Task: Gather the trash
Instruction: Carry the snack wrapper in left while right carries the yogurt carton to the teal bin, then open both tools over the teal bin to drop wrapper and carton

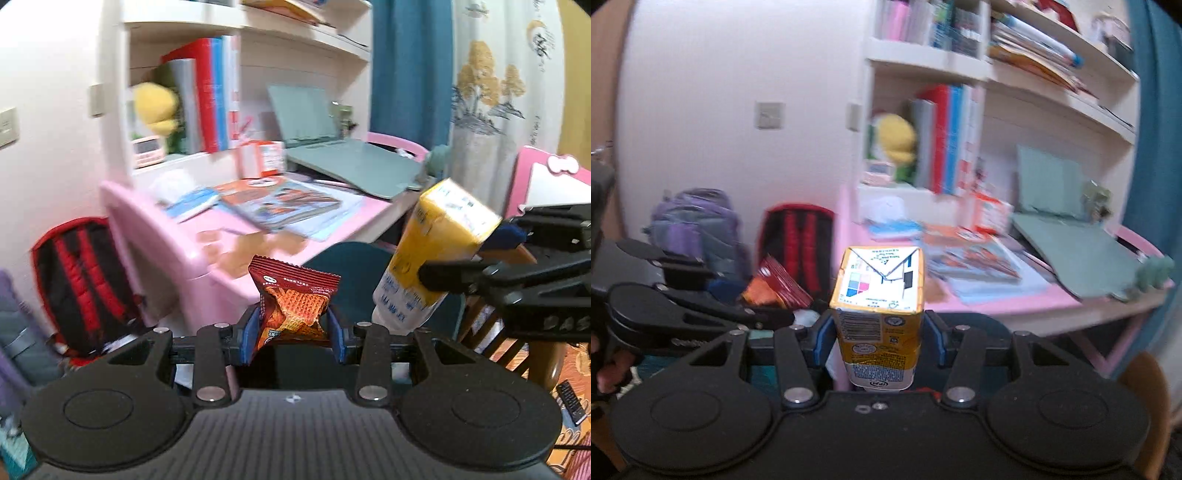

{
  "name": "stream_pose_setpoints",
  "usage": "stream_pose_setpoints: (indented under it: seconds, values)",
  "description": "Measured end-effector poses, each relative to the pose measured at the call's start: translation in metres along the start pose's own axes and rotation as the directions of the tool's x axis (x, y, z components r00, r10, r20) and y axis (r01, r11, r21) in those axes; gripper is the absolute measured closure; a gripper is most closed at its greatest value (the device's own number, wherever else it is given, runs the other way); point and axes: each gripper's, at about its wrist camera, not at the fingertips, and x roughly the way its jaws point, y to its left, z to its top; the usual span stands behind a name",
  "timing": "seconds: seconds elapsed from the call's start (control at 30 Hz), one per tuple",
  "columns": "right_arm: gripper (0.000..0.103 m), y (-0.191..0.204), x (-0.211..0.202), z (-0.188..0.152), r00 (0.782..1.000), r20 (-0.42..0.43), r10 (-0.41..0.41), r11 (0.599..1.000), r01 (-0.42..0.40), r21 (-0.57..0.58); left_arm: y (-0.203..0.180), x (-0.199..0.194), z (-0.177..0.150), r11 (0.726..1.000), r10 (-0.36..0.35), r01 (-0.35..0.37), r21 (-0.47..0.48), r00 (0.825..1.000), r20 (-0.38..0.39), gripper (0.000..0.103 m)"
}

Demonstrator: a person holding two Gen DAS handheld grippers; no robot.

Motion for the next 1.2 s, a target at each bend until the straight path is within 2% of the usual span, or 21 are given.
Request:
stream_pose_setpoints:
  seconds: [0.17, 0.33, 0.43, 0.6, 0.73, 1.0, 1.07, 1.13, 1.2]
  values:
    - [0.054, -0.037, 0.023, -0.018, 0.995, -0.089, -0.050, 0.999, 0.052, 0.016, -0.032, 0.044, 0.015, 0.998, -0.023, 0.024, 0.051, 0.999, -0.036, 0.065]
    - [0.054, -0.052, 0.054, -0.039, 0.983, -0.171, -0.063, 0.998, 0.067, 0.016, -0.047, 0.091, 0.015, 0.998, -0.031, 0.036, 0.045, 0.993, -0.113, 0.065]
    - [0.054, -0.057, 0.074, -0.049, 0.972, -0.227, -0.058, 0.998, 0.061, 0.007, -0.045, 0.119, 0.011, 0.998, -0.051, 0.054, 0.013, 0.984, -0.173, 0.065]
    - [0.054, -0.063, 0.100, -0.062, 0.951, -0.307, -0.037, 0.999, 0.042, 0.011, -0.047, 0.158, 0.005, 0.999, -0.046, 0.049, 0.006, 0.966, -0.253, 0.065]
    - [0.054, -0.066, 0.117, -0.072, 0.934, -0.356, -0.034, 0.999, 0.042, 0.015, -0.052, 0.185, -0.002, 0.999, -0.044, 0.051, 0.011, 0.945, -0.323, 0.064]
    - [0.051, -0.073, 0.135, -0.082, 0.909, -0.415, -0.038, 0.998, 0.056, 0.032, -0.058, 0.206, -0.010, 0.998, -0.042, 0.056, 0.029, 0.928, -0.369, 0.063]
    - [0.052, -0.074, 0.138, -0.085, 0.900, -0.435, -0.031, 0.998, 0.050, 0.034, -0.059, 0.208, -0.011, 0.998, -0.042, 0.057, 0.031, 0.927, -0.372, 0.059]
    - [0.053, -0.074, 0.140, -0.085, 0.897, -0.440, -0.040, 0.998, 0.057, 0.027, -0.059, 0.207, -0.012, 0.998, -0.043, 0.057, 0.027, 0.930, -0.364, 0.046]
    - [0.053, -0.073, 0.138, -0.085, 0.899, -0.434, -0.051, 0.998, 0.063, 0.014, -0.060, 0.204, -0.011, 0.997, -0.047, 0.064, 0.034, 0.933, -0.356, 0.046]
